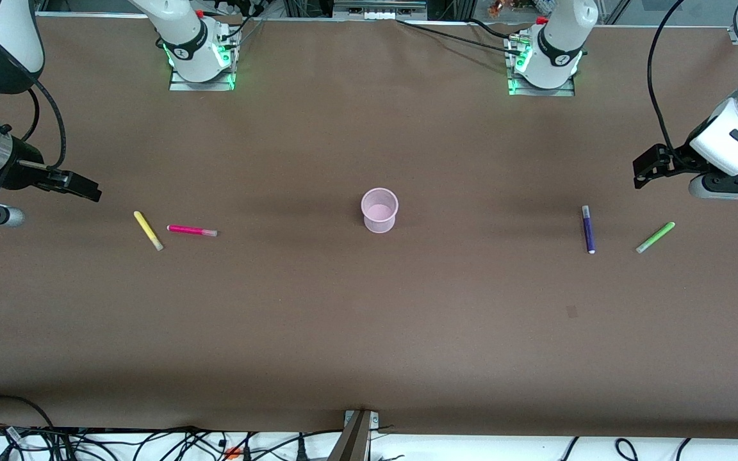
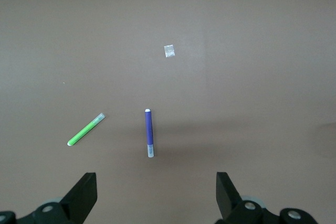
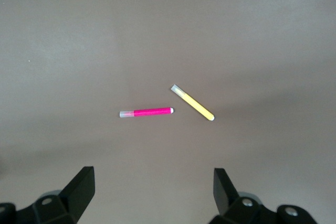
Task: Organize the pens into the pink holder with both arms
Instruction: 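Reach the right gripper to the pink marker while the left gripper reaches the purple marker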
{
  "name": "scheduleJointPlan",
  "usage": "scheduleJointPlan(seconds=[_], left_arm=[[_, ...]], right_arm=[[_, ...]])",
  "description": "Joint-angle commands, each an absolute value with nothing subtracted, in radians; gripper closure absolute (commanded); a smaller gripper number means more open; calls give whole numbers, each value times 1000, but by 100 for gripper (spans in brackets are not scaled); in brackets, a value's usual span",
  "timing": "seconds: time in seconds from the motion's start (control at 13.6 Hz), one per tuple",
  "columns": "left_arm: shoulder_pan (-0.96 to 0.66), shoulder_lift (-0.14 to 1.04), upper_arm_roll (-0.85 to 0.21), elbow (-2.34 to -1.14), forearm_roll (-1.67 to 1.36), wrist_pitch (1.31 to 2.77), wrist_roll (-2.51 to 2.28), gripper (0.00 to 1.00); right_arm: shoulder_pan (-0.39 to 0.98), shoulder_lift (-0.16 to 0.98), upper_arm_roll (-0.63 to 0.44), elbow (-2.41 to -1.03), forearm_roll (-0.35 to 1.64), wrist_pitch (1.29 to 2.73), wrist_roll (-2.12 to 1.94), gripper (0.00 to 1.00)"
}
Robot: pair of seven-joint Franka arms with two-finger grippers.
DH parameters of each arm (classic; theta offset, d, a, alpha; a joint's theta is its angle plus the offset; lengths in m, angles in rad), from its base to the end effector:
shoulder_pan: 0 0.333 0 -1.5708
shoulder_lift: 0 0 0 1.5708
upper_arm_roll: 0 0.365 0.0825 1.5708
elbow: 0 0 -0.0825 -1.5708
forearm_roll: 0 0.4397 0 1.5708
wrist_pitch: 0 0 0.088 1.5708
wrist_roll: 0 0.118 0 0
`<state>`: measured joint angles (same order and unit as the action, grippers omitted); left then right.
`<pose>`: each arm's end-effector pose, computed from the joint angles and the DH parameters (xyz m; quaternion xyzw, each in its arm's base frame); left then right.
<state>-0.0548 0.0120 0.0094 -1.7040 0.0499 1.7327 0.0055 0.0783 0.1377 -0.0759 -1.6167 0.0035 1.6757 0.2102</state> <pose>0.6234 -0.0232 0.5986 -0.9992 0.0293 -0.0088 0.0245 0.6575 0.0048 0.5597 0.9938 -0.1037 -0.0386 0.0076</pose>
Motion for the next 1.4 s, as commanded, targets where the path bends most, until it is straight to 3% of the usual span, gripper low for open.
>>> scheduleJointPlan(seconds=[0.0,0.59,1.03,1.18,1.33], left_arm=[[-52,18,6,-1683,68,1721,8,0],[-57,35,6,-1670,66,1703,3,0],[-26,150,9,-1696,77,1546,2,0],[18,227,9,-1730,77,1644,6,0],[58,261,8,-1849,77,1841,9,0]], right_arm=[[72,133,-69,-1615,-9,1667,193,0],[80,153,-61,-1684,-11,1719,82,0],[81,134,-15,-1987,-6,1986,-332,0],[81,124,-12,-2104,-6,2118,-417,0],[81,126,-12,-2202,-6,2263,-556,0]])
